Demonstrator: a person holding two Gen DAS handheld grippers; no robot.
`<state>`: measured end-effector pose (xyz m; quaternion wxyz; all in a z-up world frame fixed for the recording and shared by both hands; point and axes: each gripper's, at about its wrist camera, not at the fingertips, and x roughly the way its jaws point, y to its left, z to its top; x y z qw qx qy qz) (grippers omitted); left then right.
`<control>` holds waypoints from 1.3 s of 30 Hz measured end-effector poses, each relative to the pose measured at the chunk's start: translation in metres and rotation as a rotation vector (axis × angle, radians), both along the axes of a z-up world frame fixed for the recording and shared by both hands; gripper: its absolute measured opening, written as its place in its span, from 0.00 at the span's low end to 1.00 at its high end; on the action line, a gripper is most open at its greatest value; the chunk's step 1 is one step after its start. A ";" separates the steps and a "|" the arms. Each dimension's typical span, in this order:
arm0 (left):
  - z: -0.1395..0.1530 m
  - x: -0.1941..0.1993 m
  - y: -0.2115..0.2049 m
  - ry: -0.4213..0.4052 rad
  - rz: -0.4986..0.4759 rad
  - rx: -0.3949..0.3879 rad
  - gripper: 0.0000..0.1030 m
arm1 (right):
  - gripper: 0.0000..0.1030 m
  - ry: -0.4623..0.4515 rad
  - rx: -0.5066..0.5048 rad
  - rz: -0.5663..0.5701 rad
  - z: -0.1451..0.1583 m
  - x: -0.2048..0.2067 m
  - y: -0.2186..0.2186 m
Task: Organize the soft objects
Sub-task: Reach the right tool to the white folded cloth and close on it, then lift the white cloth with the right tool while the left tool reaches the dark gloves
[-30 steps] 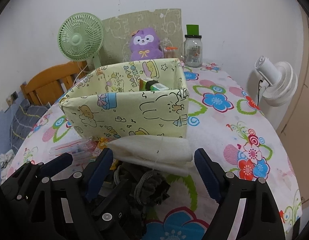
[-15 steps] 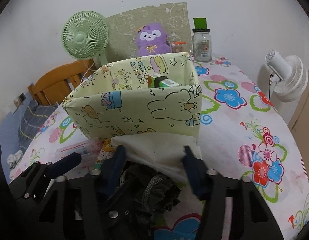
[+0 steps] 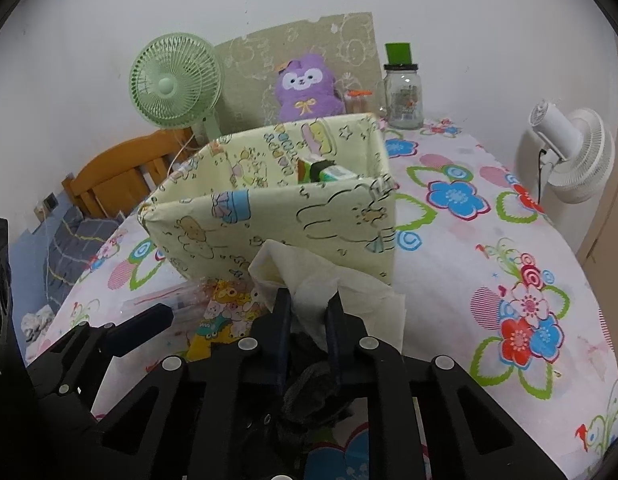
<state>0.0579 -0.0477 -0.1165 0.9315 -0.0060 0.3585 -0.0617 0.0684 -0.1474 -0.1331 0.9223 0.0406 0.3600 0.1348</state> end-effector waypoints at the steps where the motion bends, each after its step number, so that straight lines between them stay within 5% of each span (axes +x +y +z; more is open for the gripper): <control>1: 0.001 -0.001 -0.001 -0.004 -0.003 -0.001 0.90 | 0.17 -0.007 0.000 -0.006 0.002 -0.002 -0.002; 13: 0.006 -0.005 -0.028 -0.015 -0.062 -0.014 0.90 | 0.17 -0.054 -0.022 -0.110 0.013 -0.016 -0.029; 22: -0.012 0.007 -0.044 0.070 -0.095 -0.026 0.89 | 0.17 -0.009 -0.039 -0.188 0.000 -0.014 -0.047; 27: -0.014 0.009 -0.042 0.067 -0.099 -0.025 0.64 | 0.17 0.012 -0.024 -0.190 -0.007 -0.011 -0.049; 39: -0.010 0.006 -0.041 0.044 -0.112 -0.033 0.51 | 0.17 0.017 -0.021 -0.183 -0.007 -0.009 -0.046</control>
